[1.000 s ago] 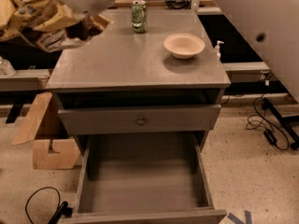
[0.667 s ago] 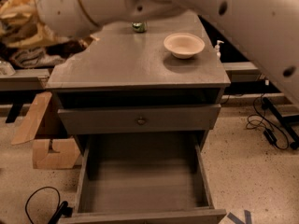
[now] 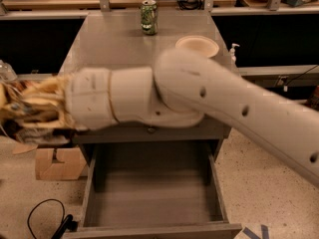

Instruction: Place brown chip bag into middle drawer

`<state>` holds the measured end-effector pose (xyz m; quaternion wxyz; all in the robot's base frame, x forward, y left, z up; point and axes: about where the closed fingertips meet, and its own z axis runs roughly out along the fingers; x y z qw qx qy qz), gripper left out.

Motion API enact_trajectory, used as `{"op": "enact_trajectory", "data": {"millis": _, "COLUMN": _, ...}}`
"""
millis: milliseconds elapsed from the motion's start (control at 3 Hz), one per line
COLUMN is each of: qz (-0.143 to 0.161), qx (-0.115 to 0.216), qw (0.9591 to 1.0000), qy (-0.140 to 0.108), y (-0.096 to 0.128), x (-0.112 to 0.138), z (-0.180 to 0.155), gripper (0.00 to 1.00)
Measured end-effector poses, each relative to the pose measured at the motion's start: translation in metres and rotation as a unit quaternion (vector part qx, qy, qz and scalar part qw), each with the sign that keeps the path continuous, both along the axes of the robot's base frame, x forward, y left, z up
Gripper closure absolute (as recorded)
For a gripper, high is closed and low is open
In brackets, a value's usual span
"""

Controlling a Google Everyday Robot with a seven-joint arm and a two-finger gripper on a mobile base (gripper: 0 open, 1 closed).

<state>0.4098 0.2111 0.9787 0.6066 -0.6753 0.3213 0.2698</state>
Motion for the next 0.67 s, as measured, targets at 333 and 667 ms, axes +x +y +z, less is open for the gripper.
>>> {"op": "enact_trajectory", "data": {"millis": 333, "qz": -0.037, "qx": 0.006, "qw": 0.99, "qy": 0.136, "y": -0.061, "x": -0.007, "z": -0.095, "gripper": 1.0}}
{"op": "enact_trajectory", "data": {"millis": 667, "qz": -0.083, "qx": -0.033, "qw": 0.965, "qy": 0.247, "y": -0.127, "x": -0.004, "z": -0.215, "gripper": 1.0}}
